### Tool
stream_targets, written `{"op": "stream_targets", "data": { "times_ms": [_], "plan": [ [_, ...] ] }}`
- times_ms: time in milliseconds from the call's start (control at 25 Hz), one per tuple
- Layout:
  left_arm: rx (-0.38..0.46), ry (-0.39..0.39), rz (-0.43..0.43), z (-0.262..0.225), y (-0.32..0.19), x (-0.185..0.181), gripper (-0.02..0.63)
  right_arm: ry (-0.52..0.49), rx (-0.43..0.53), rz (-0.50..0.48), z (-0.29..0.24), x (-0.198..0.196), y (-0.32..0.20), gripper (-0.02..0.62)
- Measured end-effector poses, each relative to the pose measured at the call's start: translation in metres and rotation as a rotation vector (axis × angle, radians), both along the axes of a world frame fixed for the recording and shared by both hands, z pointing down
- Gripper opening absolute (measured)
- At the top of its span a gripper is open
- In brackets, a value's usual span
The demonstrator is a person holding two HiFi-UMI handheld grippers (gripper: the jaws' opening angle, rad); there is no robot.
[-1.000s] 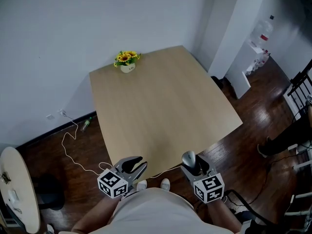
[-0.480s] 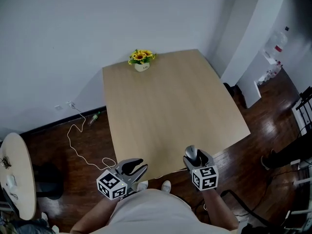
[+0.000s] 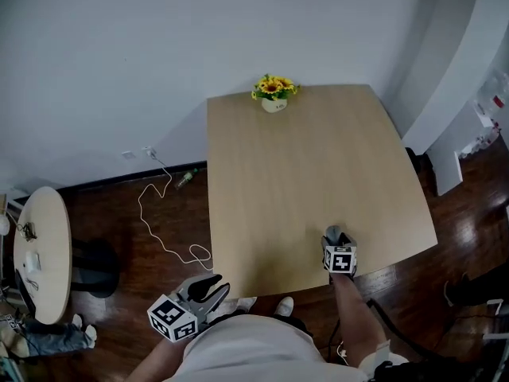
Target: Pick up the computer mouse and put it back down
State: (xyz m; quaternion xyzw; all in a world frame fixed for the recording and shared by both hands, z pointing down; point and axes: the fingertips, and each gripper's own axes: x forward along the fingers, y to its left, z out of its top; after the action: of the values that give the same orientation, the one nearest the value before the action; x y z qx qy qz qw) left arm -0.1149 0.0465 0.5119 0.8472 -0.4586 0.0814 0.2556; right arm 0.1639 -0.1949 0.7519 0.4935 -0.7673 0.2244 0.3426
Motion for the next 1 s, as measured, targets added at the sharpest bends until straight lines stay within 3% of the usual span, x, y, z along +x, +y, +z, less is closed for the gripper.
{"op": "stream_targets", "data": {
  "times_ms": [200, 440, 600, 640, 720, 1000],
  "plan": [
    [-0.020, 0.006, -0.084, 0.004, 0.004, -0.012, 0.092, 0.046, -0.017, -0.013, 0.035, 0.000, -0.018, 0.301],
    [-0.023, 0.017, -0.108, 0.006, -0.001, -0.015, 0.092, -0.011, -0.081, -0.009, 0.049, -0.006, -0.016, 0.308],
    [-0.013, 0.023, -0.069, 0.006, -0.013, -0.005, 0.092, 0.015, -0.081, -0.026, 0.045, -0.006, -0.016, 0.319],
    [-0.007, 0.026, -0.057, 0.005, -0.016, -0.003, 0.092, 0.024, -0.066, -0.029, 0.041, -0.005, -0.018, 0.364],
    [0.007, 0.029, -0.028, 0.003, -0.023, 0.004, 0.092, 0.021, -0.028, -0.033, 0.028, -0.002, -0.019, 0.382],
    [0.051, 0.043, 0.092, 0.000, -0.044, 0.023, 0.092, 0.006, 0.115, -0.048, -0.063, 0.004, 0.009, 0.383]
  ]
}}
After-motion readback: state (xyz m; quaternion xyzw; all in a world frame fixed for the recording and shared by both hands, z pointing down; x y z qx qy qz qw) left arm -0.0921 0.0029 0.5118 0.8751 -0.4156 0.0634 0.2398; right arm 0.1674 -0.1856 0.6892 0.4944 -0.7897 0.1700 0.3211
